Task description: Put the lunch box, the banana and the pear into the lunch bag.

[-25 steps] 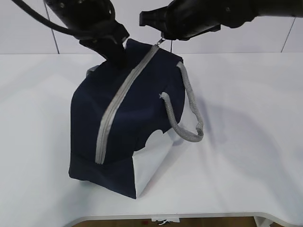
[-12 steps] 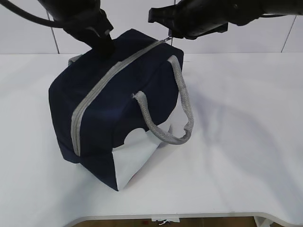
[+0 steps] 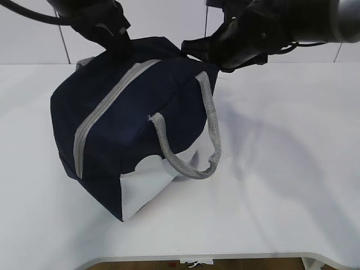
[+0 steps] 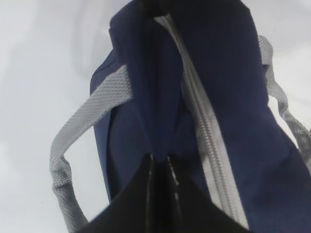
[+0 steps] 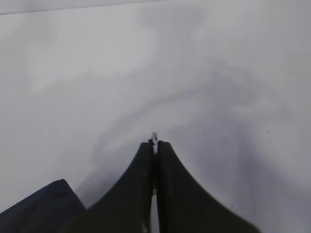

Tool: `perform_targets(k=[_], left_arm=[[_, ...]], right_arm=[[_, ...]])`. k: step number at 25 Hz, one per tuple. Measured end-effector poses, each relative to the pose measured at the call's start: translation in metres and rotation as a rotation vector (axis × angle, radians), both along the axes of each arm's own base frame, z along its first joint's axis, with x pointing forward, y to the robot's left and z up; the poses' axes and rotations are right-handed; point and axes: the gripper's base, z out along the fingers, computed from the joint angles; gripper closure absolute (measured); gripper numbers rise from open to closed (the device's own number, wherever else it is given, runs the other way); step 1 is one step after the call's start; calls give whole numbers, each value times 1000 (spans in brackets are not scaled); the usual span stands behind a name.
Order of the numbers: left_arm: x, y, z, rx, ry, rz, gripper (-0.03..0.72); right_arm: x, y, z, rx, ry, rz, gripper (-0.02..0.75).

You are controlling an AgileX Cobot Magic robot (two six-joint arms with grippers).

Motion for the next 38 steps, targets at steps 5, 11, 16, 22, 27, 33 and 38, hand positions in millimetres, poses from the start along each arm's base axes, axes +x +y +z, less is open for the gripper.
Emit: perform_targets(k=[5,11,16,22,27,33,38], left_arm=[[-2,1,4,-4,-9,-2,691],[-3,1,4,-5,-8,-4,691],[-3,1,4,-7,-5,-5,691],[1,-3,-5,-13,31,-7,691],[6,-7,-15,-8,59,-7,691],[10,-13,-25,-26,100,-11,653],[10,-13,-25,-27,98,-11,469]], right_arm=[[2,2,-14,19,47,-13,737],[2,3,-14,31,55,-14,737],[2,3,-15,20,66,-13,737],[-1,-2,-16,-40,95,-2,737],[-2,-6,-14,-61,113,-13,698],[-3,-9,-13,-77,121,-20,480],[-6,-12,-10,-91,138,-32,391]])
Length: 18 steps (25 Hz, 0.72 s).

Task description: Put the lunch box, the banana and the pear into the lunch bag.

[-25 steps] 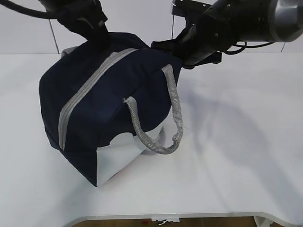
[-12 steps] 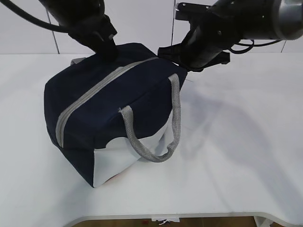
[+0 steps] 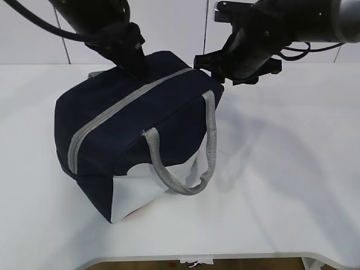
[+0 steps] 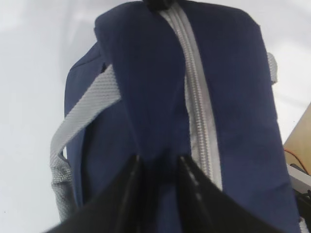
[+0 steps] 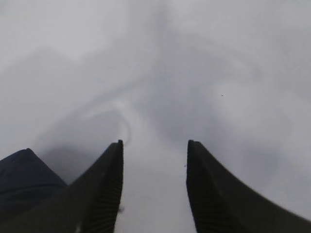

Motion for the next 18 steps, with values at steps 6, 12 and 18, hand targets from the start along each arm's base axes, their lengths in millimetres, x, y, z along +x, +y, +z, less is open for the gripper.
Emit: perform_targets(k=[6,12,18], left_arm=[[2,3,0,-2,-1,11,260],[7,12,1,6,11,38,251],[13,28,34,17,-38,100,253]], right_arm=[[-7,-7,21,-83,37,14,384],[-16,-10,49,-164,146,88,384],[-29,-9,75,-174,293,152,384]])
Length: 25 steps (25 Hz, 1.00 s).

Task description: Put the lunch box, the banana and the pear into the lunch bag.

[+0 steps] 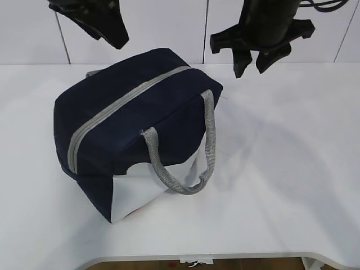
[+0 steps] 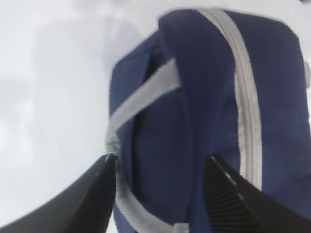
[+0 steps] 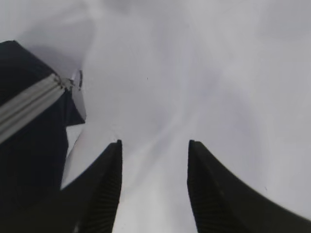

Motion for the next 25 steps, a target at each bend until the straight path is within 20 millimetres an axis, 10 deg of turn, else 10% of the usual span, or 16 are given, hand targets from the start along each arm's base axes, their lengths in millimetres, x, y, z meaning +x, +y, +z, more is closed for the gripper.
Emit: perform_targets(k=[15,16,17,25], left_arm=[[-24,34,23,12,-17,243,335],[-47,44,52,-33,-87,246,335],[-52,51,19,63,-9,253,335],[-125,85,56,0,-124,258,339]], right_arm=[[-48,-10,68,95,-79,156,384],[-59,-15,76,101,-92,156,384],[-67,-19,80,103,-98,157,384],[-149,-55,110,138,-173,162,384]])
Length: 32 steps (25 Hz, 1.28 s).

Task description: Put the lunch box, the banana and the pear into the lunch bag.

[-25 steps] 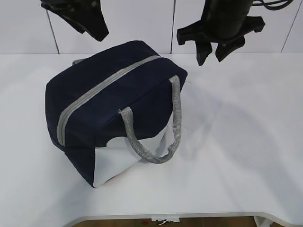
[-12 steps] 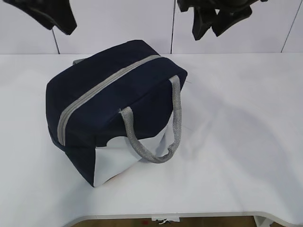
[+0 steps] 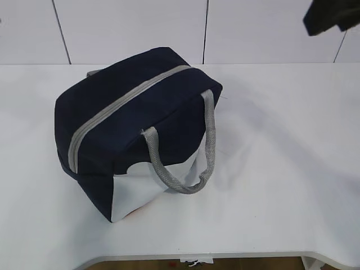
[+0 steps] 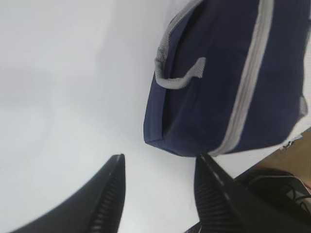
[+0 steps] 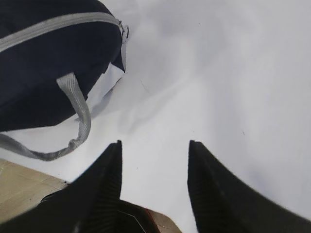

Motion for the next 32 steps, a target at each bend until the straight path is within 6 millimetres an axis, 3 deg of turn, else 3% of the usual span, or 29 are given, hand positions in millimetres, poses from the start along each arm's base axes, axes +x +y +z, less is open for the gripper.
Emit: perform_targets(k=[2,3,5,6,7,9,10,11,12,14,17,18,19,20,21,25,27,32], left_arm=[[-11,5,5,-10,-22,0,340],[-31,14,11,-27,-58,0,340],[-38,17,14,-34,-70,-1,340],[-61,28,15,-51,-101,-1,340],[-71,33,21,-65,-132,-1,340],[-86,39,9,-62,-120,-2,340],[-105,48,9,-78,-155,-2,340],[-105,48,9,-78,-155,-2,340],[-118,54,-2,-76,-145,-2,340],[-144,66,-7,-99,-197,-2,340],[-165,75,-17,-115,-230,-2,340],[-163,74,-23,-105,-209,-2,340],[-182,83,-27,-129,-259,-3,340],[-182,83,-27,-129,-259,-3,340],[-196,89,-43,-136,-270,-4,340],[-216,99,-66,-150,-303,-4,340],[-217,99,-73,-147,-296,-4,340],[-241,109,-101,-186,-361,-9,356]], right_arm=[[-24,-10,3,16,-17,2,384],[-34,-14,3,26,-23,5,384],[-57,-23,2,46,-34,9,384],[-70,-29,4,59,-52,11,384],[-81,-34,3,64,-64,11,384],[-107,-45,0,76,-91,11,384],[-120,-51,-2,84,-109,12,384],[-130,-56,-3,92,-127,12,384],[-142,-61,-5,102,-149,12,384],[-165,-72,-7,123,-195,13,384],[-197,-86,-13,155,-268,14,384],[-205,-90,-14,164,-289,14,384],[-215,-94,-17,176,-315,15,384],[-220,-96,-20,177,-326,18,384],[-227,-100,-24,180,-345,23,384],[-247,-108,-46,184,-380,33,384],[-250,-110,-60,178,-373,36,384],[-253,-111,-102,153,-325,39,384]])
